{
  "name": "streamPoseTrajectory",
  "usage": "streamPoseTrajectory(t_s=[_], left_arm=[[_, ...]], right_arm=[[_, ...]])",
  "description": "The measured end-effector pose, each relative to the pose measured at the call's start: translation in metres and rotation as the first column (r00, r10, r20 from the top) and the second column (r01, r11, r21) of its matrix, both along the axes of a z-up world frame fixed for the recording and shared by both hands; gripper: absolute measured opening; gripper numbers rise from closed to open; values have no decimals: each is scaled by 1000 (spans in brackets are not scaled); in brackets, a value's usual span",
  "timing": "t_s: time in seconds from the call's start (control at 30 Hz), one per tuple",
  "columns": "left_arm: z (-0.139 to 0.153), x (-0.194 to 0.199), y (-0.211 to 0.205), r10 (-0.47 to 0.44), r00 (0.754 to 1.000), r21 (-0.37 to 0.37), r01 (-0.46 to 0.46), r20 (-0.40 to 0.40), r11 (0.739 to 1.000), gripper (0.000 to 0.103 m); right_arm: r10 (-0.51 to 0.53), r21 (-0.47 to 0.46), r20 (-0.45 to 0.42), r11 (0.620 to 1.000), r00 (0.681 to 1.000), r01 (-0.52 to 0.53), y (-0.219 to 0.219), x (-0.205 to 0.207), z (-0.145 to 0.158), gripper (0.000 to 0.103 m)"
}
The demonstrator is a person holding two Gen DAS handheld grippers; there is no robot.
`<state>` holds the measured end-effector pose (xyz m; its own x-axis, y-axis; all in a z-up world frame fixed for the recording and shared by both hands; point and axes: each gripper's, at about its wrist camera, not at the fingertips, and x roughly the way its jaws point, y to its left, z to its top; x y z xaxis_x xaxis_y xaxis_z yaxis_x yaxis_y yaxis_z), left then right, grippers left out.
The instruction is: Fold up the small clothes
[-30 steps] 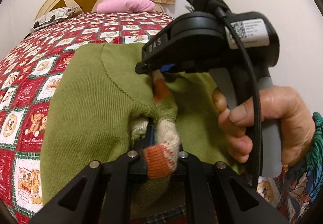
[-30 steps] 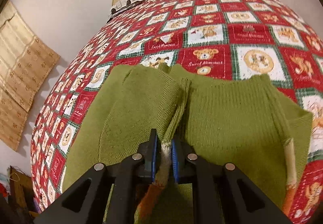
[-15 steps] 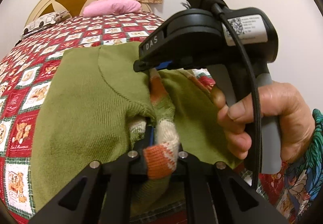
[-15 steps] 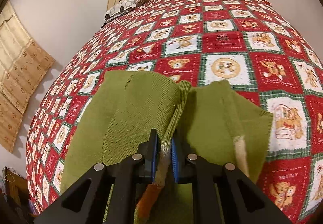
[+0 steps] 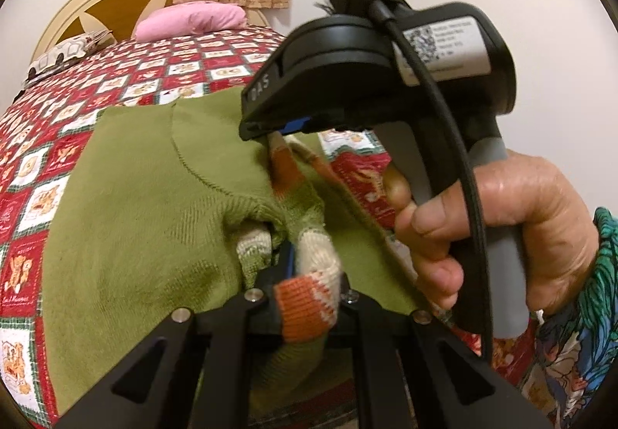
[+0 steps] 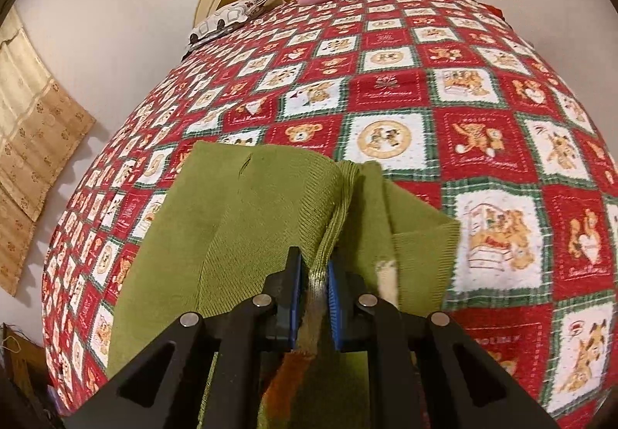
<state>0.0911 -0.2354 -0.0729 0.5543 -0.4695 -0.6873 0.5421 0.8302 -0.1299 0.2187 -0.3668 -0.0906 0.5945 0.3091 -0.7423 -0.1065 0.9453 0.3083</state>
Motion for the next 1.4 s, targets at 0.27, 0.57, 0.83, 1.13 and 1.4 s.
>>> streamPoseTrajectory(t_s=[0.27, 0.57, 0.83, 1.13, 1.4], left_arm=[[-2, 3, -20, -31, 1000, 8, 31, -6, 1000, 9], [-10, 6, -28, -40, 999, 17, 41, -24, 999, 9], [-12, 4, -30, -44, 999, 13, 44, -30, 999, 9], [-9, 3, -35, -56, 998, 13, 57, -18, 998, 9], [-11, -2, -46, -71, 997, 30, 71, 9, 997, 9]], right_arm=[[-30, -20, -4, 999, 1000, 29, -20, -3, -2, 12], [-56, 0, -17, 998, 998, 56, -33, -3, -20, 12], [-73, 16, -12, 997, 997, 73, -33, -6, -24, 12], [-107, -15, 22, 994, 994, 107, -35, -9, -16, 12], [-157, -21, -27, 988, 987, 156, -56, -5, -34, 0]])
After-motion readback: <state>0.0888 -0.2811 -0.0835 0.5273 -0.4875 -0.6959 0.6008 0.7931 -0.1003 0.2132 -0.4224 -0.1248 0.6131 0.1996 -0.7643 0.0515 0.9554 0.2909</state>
